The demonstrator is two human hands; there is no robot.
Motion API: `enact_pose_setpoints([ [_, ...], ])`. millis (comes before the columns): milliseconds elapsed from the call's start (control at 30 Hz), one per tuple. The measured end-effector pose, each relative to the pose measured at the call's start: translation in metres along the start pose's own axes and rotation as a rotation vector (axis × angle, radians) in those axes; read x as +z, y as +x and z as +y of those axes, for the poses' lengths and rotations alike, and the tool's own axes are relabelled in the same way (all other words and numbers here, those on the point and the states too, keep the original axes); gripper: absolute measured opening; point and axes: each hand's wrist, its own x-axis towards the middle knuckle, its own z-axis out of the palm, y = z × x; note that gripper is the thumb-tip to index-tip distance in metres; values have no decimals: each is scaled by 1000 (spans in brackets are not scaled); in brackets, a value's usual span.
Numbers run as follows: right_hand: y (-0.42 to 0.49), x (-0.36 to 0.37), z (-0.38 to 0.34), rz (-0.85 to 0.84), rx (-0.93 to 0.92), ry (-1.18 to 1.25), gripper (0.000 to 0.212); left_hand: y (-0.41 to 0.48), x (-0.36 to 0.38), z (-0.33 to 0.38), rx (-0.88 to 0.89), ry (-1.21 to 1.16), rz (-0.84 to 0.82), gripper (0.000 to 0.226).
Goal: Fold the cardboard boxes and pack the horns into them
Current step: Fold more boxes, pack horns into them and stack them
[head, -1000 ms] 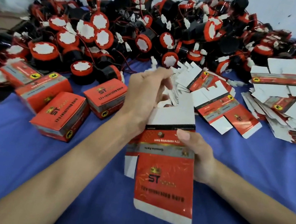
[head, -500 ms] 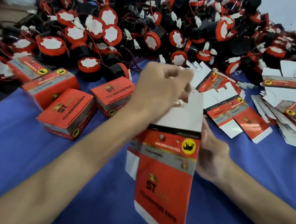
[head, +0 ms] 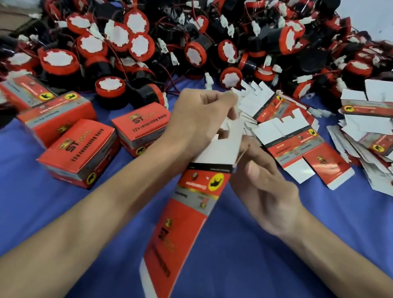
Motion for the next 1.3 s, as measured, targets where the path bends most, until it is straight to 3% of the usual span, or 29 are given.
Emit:
enact_pose_setpoints([
  [67,0,0,0,36,-32,-137,36,3,-4,0,9,46,3,42],
  [200,0,0,-1,45,-110,-418,35,8,-13,-2,44,225,-39,41],
  [333,-1,3,-4,102,-106,-683,36,17,-39,-6,79,502,104,40],
  [467,1,4,-5,138,6,-631,42,21,-52,-1,237,773,317,40],
  [600,-3,15,5,129,158,-567,66,8,-35,4,437,1064,441,40],
  [667,-4,19,10,152,187,-523,63,-3,-23,6,533,1105,450,36],
  [733,-3,19,13,226,160,-452,42,-12,-14,8,649,995,386,34],
  [833,1,14,14,369,81,-416,40,-16,-13,9,689,593,165,28],
  [900,4,9,9,434,-27,-407,31,-17,-21,6,538,355,-3,25],
  [1000,6,-5,0,494,-136,-430,24,-16,-35,-11,216,285,-183,58],
  [1067,6,-10,-2,520,-168,-481,26,-19,-37,-22,78,228,-295,65],
  [1233,7,-16,0,572,-206,-721,22,-27,-33,-36,-6,15,-355,57],
  [1300,8,-14,0,600,-230,-815,31,-31,-31,-35,10,1,-405,49],
])
